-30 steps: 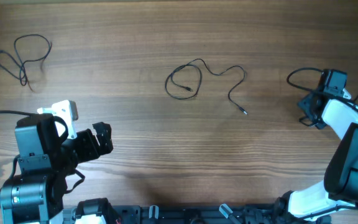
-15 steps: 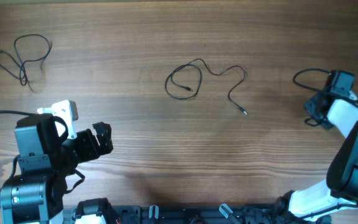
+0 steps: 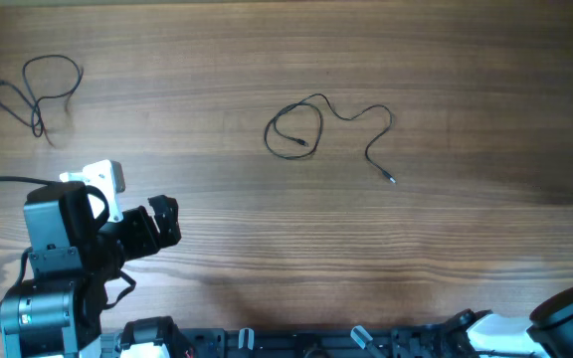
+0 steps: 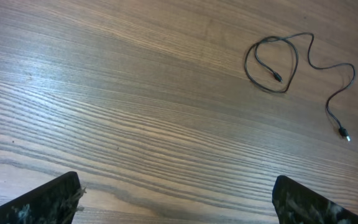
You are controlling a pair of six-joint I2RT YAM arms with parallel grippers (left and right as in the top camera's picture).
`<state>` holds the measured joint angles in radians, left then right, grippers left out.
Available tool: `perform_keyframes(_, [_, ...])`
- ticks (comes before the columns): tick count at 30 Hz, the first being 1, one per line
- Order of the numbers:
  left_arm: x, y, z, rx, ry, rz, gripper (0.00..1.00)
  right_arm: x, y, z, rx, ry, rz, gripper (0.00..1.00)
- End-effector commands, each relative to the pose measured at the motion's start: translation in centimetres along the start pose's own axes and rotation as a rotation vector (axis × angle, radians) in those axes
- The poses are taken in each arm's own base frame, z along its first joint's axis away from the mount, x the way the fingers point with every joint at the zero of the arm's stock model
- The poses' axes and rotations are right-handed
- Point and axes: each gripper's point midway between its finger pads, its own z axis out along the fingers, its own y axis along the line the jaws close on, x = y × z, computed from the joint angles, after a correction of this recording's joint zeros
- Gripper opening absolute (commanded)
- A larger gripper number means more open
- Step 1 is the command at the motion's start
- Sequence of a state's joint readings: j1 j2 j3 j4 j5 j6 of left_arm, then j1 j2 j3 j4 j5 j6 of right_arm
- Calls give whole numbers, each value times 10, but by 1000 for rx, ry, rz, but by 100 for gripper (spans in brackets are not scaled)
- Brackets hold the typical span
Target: Untangle cables
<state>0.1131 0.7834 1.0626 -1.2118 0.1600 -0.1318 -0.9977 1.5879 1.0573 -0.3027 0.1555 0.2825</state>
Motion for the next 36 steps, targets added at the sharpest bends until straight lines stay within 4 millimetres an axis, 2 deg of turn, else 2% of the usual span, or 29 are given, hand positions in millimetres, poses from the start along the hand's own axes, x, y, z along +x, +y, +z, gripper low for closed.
perform_keyframes(1, [-2,2,-2,-8,-12,12,100,24,34,2,-188,113,-30,100])
perform_keyframes(5, [-2,2,-2,-8,-12,12,100,49,45,-5,-266,234,12,100])
perform_keyframes(8, [-2,2,-2,-8,-12,12,100,69,72,-20,-421,331,13,100])
perform_keyframes(10, [-2,2,-2,-8,-12,12,100,82,100,-34,-525,382,-20,100])
perform_keyframes(12, [-2,2,-2,-8,-12,12,100,100,137,-51,-618,405,-130,100])
perform_keyframes(14, [-2,2,-2,-8,-12,12,100,126,178,-72,-714,402,-312,100])
perform_keyframes(17, [-2,2,-2,-8,-12,12,100,173,242,-115,-839,363,-564,100])
perform_keyframes(19, [-2,2,-2,-8,-12,12,100,202,272,-142,-882,329,-678,100])
perform_keyframes(22, [-2,2,-2,-8,-12,12,100,227,289,-161,-875,304,-744,100])
perform_keyframes(27, [-2,2,-2,-8,-12,12,100,244,286,-168,-874,345,-765,100])
perform_keyframes(29, [-2,2,-2,-8,-12,12,100,269,287,-184,-984,407,-830,100])
perform_keyframes(33, [-2,2,-2,-8,-12,13,100,317,305,-216,-1109,382,-1016,100])
perform_keyframes(36, [-8,9,-2,-56,-40,25,100,340,310,-230,-1141,393,-1065,100])
